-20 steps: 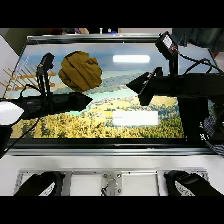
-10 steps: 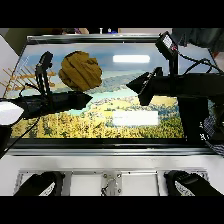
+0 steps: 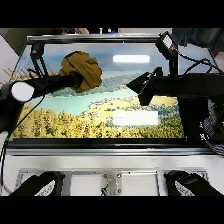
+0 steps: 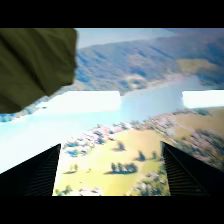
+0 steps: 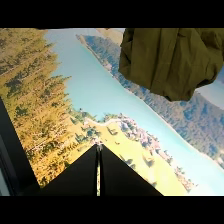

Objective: Fold the clothes and pants, and hang the long-sleeved shirts on hangers.

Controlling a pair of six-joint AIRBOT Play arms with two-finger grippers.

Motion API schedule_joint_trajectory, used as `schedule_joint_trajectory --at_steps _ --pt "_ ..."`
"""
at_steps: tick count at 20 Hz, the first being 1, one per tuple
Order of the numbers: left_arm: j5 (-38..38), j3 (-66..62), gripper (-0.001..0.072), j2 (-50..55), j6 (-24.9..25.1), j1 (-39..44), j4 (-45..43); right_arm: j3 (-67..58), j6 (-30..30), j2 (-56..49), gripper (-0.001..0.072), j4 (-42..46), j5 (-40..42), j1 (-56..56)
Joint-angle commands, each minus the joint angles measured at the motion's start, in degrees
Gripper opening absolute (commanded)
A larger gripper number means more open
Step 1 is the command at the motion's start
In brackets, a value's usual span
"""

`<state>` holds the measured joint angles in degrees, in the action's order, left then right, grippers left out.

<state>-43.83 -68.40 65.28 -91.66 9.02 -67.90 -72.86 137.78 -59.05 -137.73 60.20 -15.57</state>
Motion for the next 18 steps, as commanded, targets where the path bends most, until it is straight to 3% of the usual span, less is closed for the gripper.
schedule_joint_trajectory --at_steps 1,7,17,18 --pt "0.2 -8.9 0.0711 16.7 -1.2 -6.8 -2.4 0.0 0.0 0.0 0.0025 0.0 0.0 0.0" --pt "-0.8 -24.9 0.0712 40.3 -5.1 -6.6 -2.5 0.0 0.0 -0.1 0.0024 0.0 0.0 0.0" --pt "-5.7 -43.9 0.0710 57.2 -7.5 -3.2 -2.5 0.0 0.0 -0.3 0.0025 0.0 0.0 0.0" --pt "-5.7 -44.9 0.0586 57.7 -8.5 -2.7 -2.5 0.0 0.0 -0.3 0.0024 0.0 0.0 0.0"
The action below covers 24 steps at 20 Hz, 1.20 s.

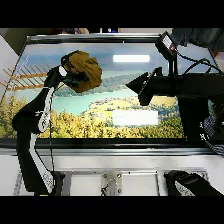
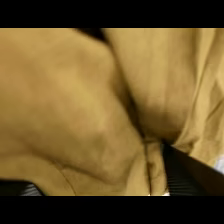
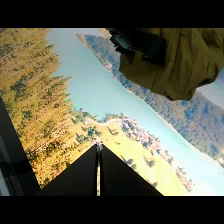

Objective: Fold the clothes and pants, and hang the long-sleeved shirts on hangers.

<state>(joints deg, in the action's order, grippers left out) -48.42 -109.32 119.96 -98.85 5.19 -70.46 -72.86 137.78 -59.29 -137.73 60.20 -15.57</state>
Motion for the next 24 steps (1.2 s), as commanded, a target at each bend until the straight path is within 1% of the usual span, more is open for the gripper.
schedule_joint_trajectory --at_steps 1,2,3,5,7,9,10,12,14,16,18,21,22,23,24 --pt "-1.2 -4.8 0.0390 3.1 -2.4 1.1 0.1 0.0 0.0 0.0 0.0024 0.0 0.0 0.0" --pt "-1.6 -5.9 0.0176 3.1 -2.6 1.3 0.5 0.0 0.0 0.0 0.0024 0.0 0.0 0.0" --pt "-3.0 -8.0 0.0020 3.0 -2.5 1.6 1.5 0.0 0.0 0.0 0.0024 0.0 0.0 0.0" --pt "-4.6 -10.8 0.0018 0.3 -1.8 1.6 1.5 0.0 0.0 0.0 0.0025 0.0 0.0 0.0" --pt "-3.6 -10.0 0.0018 -6.4 2.9 2.4 1.4 0.0 0.0 0.0 0.0024 -0.5 0.0 -0.1" --pt "-2.9 -5.2 0.0018 -16.7 8.2 3.7 1.3 0.0 0.0 0.0 0.0024 -3.9 0.0 0.0" --pt "-3.6 -2.3 0.0018 -22.3 10.1 4.8 0.9 -0.1 0.4 0.1 0.0024 -4.3 -1.0 0.0" --pt "-4.5 5.0 0.0018 -32.8 12.6 7.9 0.9 -0.2 0.4 0.8 0.0024 -1.9 -5.7 1.1" --pt "-4.1 14.2 0.0018 -41.9 13.0 12.5 1.0 -0.2 0.1 2.6 0.0024 2.6 -11.3 3.8" --pt "-4.1 23.2 0.0018 -48.3 12.9 18.4 1.1 -0.2 -0.8 4.2 0.0024 4.7 -13.8 7.7" --pt "-3.3 30.8 0.0018 -51.8 11.3 25.0 1.1 -0.2 -4.4 5.0 0.0024 4.7 -13.9 11.6" --pt "0.6 37.7 0.0020 -52.9 11.0 33.0 1.0 -0.2 -12.3 4.9 0.0024 4.7 -12.9 15.9" --pt "1.9 38.7 0.0198 -52.9 11.0 34.2 1.0 -0.2 -13.8 4.9 0.0024 4.7 -11.9 16.9" --pt "2.9 38.9 0.0606 -52.9 11.0 34.4 1.0 -0.2 -14.7 4.7 0.0024 4.7 -10.5 17.6" --pt "3.2 38.3 0.0695 -52.9 11.0 33.4 1.0 -0.2 -14.9 4.5 0.0025 4.7 -8.7 18.1"
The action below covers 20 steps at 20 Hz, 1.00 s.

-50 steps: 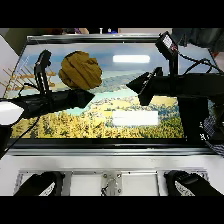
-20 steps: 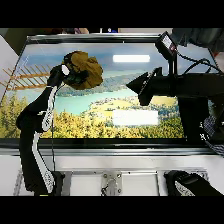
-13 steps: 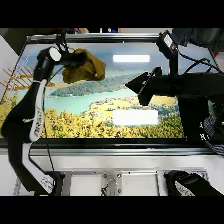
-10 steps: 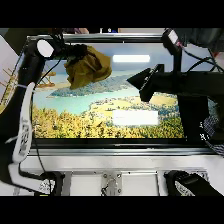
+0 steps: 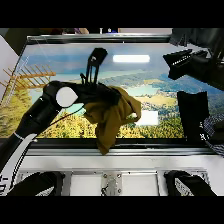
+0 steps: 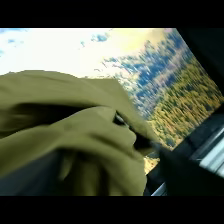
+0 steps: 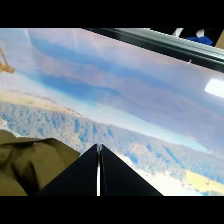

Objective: Fold the clothes and pants, and hang the long-sleeved shirts on hangers.

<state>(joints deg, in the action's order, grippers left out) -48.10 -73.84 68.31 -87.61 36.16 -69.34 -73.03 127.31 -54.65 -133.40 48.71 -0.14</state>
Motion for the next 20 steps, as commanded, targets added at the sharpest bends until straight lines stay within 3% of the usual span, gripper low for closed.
schedule_joint_trajectory --at_steps 1,2,4,5,10,13,16,20 --pt "2.6 1.8 0.0682 -1.2 -0.3 0.4 -0.2 0.0 -4.4 -0.4 0.0033 0.4 5.4 3.0" --pt "2.3 0.7 0.0682 -1.2 -0.3 -2.8 -0.2 0.0 -4.4 -0.7 0.0055 0.8 7.9 3.0" --pt "2.0 0.0 0.0682 -1.2 -1.7 -10.8 -0.1 0.1 -4.9 -2.0 0.0563 1.4 12.8 2.9" --pt "2.0 0.7 0.0682 -0.9 -2.4 -15.4 0.1 0.2 -6.5 -3.0 0.0657 1.7 15.1 2.9" --pt "-1.2 3.8 0.0683 7.0 -0.7 -28.9 1.0 0.2 -11.5 -9.8 0.0654 7.5 20.5 2.9" --pt "-3.7 0.5 0.0683 16.4 13.2 -31.7 11.5 0.2 -12.7 -15.1 0.0653 7.8 22.5 2.8" --pt "-14.3 -9.0 0.0683 27.1 17.8 -33.6 19.1 0.2 -12.7 -19.7 0.0654 7.8 26.3 2.8" --pt "-29.3 -19.5 0.0682 37.3 17.8 -33.3 21.3 0.5 -12.7 -24.5 0.0653 7.9 27.0 2.8"
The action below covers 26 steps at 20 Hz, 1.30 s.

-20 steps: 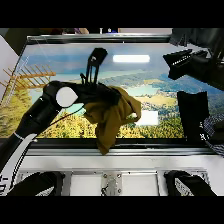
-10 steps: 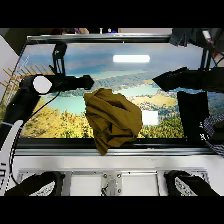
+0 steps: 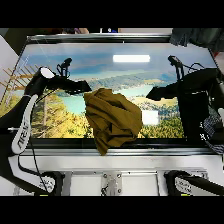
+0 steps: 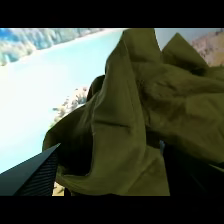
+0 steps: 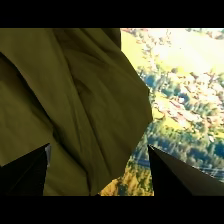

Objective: Fold the clothes and pants, and hang the long-sleeved shirts on hangers.

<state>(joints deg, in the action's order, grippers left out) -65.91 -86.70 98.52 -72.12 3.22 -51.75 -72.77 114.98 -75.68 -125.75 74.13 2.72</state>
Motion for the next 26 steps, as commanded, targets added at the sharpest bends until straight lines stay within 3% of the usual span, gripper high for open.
schedule_joint_trajectory --at_steps 1,3,4,6,7,14,17,18,19,20,24,26 --pt "-13.7 -8.2 0.0682 8.7 2.3 -0.2 3.8 0.6 -0.3 -4.5 0.0654 0.2 1.3 0.0" --pt "-15.8 -10.4 0.0680 10.9 2.0 1.2 3.8 2.1 -0.3 -6.8 0.0653 0.2 0.4 0.0" --pt "-15.9 -10.4 0.0591 11.1 1.8 1.8 3.7 3.2 -0.4 -8.0 0.0654 0.2 -0.4 0.0" --pt "-15.6 -9.9 0.0236 11.1 1.8 2.6 3.4 5.8 -0.5 -10.4 0.0654 0.2 -2.6 0.0" --pt "-15.5 -9.9 0.0019 11.0 1.8 2.7 3.5 6.9 -1.4 -11.6 0.0654 0.1 -3.8 -0.1" --pt "-15.1 -9.9 0.0018 10.1 1.6 1.4 3.7 8.6 -2.5 -19.9 0.0654 -4.9 -7.2 -5.1" --pt "-11.0 -9.9 0.0018 6.9 1.6 0.3 3.7 8.5 -2.4 -21.1 0.0650 -6.9 -10.0 -9.0" --pt "-8.9 -10.1 0.0018 5.1 1.6 -0.2 3.8 8.4 -2.3 -21.0 0.0517 -7.0 -11.1 -10.1" --pt "-7.8 -11.4 0.0018 3.8 1.6 -0.8 3.7 7.7 -2.3 -20.9 0.0205 -7.0 -11.5 -10.9" --pt "-7.8 -14.7 0.0018 2.9 1.5 -1.4 3.8 6.6 -2.3 -20.8 0.0020 -7.0 -11.5 -11.0" --pt "-8.3 -35.4 0.0018 -1.6 -0.9 -2.8 3.8 -5.7 -2.3 -14.7 0.0022 -5.7 -9.9 -10.2" --pt "-3.0 -39.9 0.0018 -8.9 -0.9 -2.7 3.8 -14.9 -2.3 -8.0 0.0022 -2.6 -9.9 -10.0"
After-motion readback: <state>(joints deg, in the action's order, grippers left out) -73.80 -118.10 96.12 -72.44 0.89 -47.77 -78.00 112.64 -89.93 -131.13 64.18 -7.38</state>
